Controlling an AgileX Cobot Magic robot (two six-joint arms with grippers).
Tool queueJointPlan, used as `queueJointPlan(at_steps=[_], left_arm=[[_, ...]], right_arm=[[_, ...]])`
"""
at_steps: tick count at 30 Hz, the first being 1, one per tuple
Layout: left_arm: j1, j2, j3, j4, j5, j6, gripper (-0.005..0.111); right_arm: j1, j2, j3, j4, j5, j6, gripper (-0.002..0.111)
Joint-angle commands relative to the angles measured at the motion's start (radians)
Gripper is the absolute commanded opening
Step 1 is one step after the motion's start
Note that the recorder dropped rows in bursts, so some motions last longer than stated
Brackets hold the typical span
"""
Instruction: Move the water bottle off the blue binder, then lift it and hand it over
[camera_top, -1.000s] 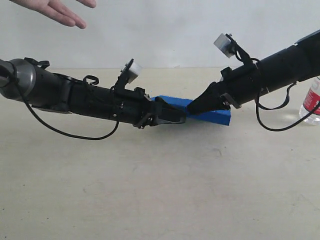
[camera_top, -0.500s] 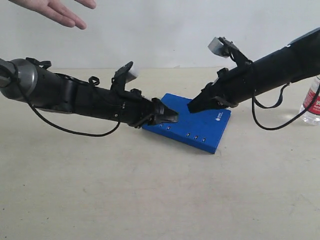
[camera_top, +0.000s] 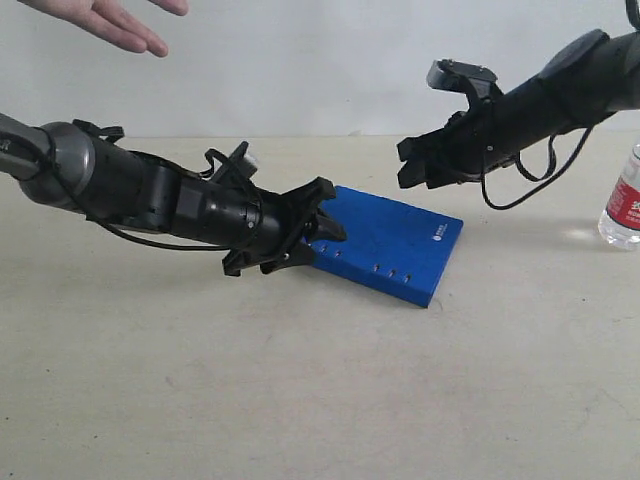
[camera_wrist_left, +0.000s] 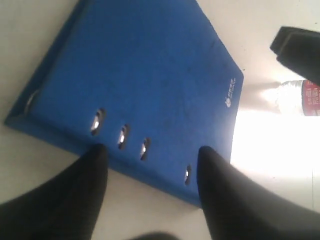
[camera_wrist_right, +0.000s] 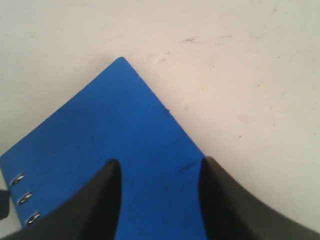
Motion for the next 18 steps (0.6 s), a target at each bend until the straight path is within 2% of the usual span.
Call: queueJointPlan(at_steps=[1, 5, 10, 15, 18], left_arm=[[-0.024, 0.012, -0.004, -0.003, -0.036, -0.028, 0.052], [-0.024, 0.012, -0.004, -0.003, -0.059, -0.028, 0.052], [-0.024, 0.012, -0.004, -0.003, -0.061, -0.028, 0.052], [-0.024, 0.012, -0.004, -0.003, -0.061, 0.000, 0.052], [-0.024, 0.012, -0.004, -0.003, -0.079, 0.029, 0.052]], right_arm=[[-0.004, 0.101, -0.155, -0.161, 0.123, 0.143, 0.040], [-0.022, 0.179, -0.258, -0.176, 0.162, 0.184, 0.048], [-0.058, 0.242, -0.312, -0.173, 0.224, 0.221, 0.049], [-0.071, 0.259, -0.314, -0.040, 0.390, 0.169, 0.049], [-0.071, 0.259, -0.314, 0.050, 0.563, 0.113, 0.049]])
